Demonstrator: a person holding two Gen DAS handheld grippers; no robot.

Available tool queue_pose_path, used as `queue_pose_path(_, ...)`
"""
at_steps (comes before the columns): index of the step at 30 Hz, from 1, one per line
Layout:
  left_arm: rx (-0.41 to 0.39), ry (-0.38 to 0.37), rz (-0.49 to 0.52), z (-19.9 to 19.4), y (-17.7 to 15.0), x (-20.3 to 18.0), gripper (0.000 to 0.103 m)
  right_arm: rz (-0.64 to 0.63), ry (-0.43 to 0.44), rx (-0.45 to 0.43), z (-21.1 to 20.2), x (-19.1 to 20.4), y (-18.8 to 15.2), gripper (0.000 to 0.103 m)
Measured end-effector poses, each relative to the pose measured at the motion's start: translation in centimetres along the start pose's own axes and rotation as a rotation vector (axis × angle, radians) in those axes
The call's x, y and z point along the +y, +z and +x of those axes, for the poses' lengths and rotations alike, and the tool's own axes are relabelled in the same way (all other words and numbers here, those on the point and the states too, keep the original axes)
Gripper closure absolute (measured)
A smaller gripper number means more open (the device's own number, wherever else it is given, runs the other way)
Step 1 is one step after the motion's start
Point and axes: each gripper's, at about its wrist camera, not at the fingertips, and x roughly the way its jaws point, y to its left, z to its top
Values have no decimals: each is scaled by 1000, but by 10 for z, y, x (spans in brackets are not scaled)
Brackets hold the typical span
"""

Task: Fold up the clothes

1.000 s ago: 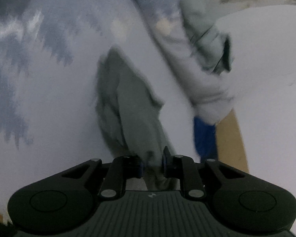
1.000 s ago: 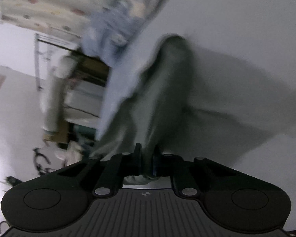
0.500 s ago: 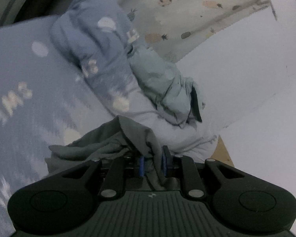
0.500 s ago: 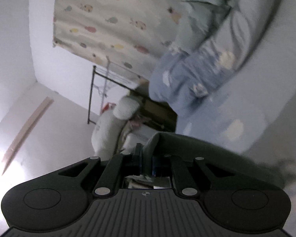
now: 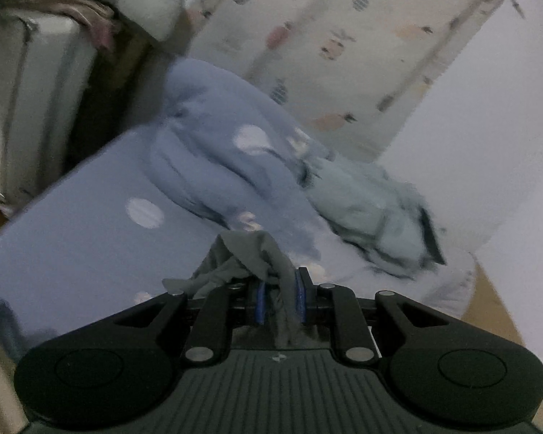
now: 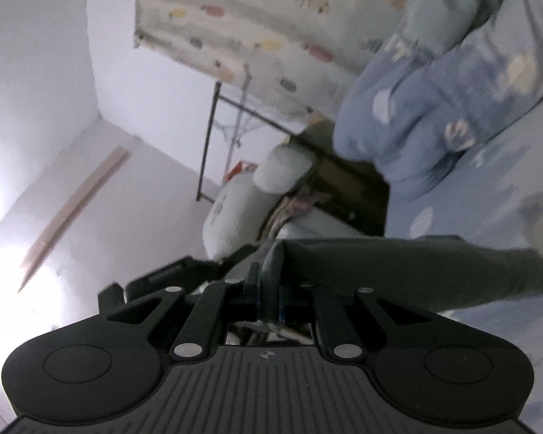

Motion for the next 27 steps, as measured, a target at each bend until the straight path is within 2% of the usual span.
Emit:
queue_pose_path(5, -10, 75, 20, -15, 22, 14, 84, 47, 52, 25, 49, 3, -31, 93)
queue_pose_path(9, -19, 134, 35, -27, 39, 25, 84, 86, 77, 30, 67, 9, -49, 93)
queue_pose_path(12, -56, 119, 17, -49, 43, 37, 84, 92, 96, 44, 77, 20, -62, 93)
queue_pose_path(18, -110, 105, 18, -94, 44, 61, 84, 16, 135, 88, 86, 57, -92, 93)
queue_pose_path(22, -133, 112, 9, -121, 37, 83, 84, -26, 154, 105, 86, 85, -122, 93)
queue_pose_path(24, -139, 109, -4, -138, 25, 99, 84, -68, 161, 121, 84, 98, -145, 93)
queue_pose_path(27, -130, 147, -6, -163, 5, 126, 84, -116, 170, 157, 79, 114, -187, 93)
